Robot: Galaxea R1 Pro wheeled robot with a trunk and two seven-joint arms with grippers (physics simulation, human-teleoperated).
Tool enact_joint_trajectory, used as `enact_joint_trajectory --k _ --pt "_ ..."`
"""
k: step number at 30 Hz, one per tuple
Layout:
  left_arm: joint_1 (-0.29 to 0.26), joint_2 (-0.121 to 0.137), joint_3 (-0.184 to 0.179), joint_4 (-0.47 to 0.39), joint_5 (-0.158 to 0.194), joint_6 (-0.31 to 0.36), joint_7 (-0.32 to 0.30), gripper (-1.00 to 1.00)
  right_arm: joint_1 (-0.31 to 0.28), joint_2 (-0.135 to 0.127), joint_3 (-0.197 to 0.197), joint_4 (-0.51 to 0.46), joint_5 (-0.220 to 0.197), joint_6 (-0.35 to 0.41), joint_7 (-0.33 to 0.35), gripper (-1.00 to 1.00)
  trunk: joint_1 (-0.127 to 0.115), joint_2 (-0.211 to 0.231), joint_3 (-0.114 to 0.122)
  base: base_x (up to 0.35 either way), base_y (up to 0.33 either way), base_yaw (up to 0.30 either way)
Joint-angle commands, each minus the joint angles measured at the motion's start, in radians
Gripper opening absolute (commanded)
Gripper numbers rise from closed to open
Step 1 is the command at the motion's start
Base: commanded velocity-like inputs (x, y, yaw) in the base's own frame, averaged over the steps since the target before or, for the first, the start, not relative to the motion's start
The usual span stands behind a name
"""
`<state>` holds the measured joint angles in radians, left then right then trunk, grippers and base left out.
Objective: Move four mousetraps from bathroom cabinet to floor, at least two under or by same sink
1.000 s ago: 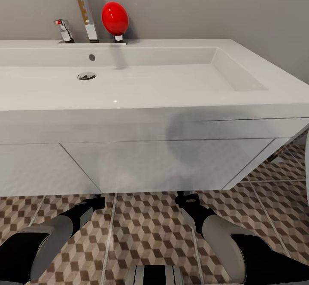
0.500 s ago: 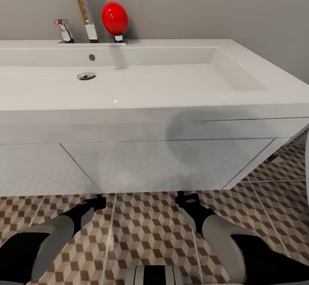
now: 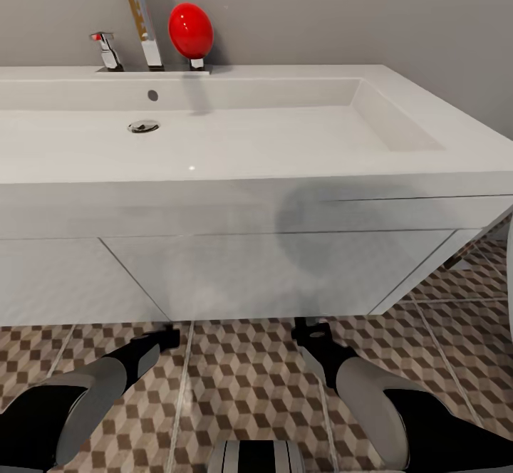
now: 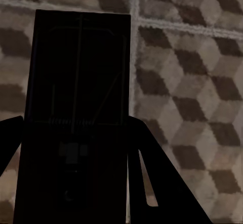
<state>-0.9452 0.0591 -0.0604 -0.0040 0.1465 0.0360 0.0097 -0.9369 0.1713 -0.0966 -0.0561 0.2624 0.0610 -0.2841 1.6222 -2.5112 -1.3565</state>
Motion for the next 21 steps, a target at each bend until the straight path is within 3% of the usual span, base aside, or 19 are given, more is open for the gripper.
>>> enact_joint_trajectory --k 1,6,21 --pt "0.000 0.000 -0.006 -0.001 0.007 0.019 0.001 -1.00 0.000 0.001 -0.008 0.007 0.008 0.007 -0.003 -1.00 0.000 0.000 -0.001 0.000 0.000 0.000" --pt "-0.001 -0.001 -0.005 -0.002 0.007 0.045 0.001 -1.00 0.000 0.000 -0.008 0.025 0.008 0.009 -0.003 -1.00 0.000 0.000 -0.001 0.000 0.000 0.000" --pt "0.000 -0.002 -0.004 -0.002 0.005 0.040 -0.001 -1.00 0.001 -0.001 -0.008 0.028 0.007 0.010 -0.003 -1.00 0.000 0.000 -0.001 0.000 0.000 0.000"
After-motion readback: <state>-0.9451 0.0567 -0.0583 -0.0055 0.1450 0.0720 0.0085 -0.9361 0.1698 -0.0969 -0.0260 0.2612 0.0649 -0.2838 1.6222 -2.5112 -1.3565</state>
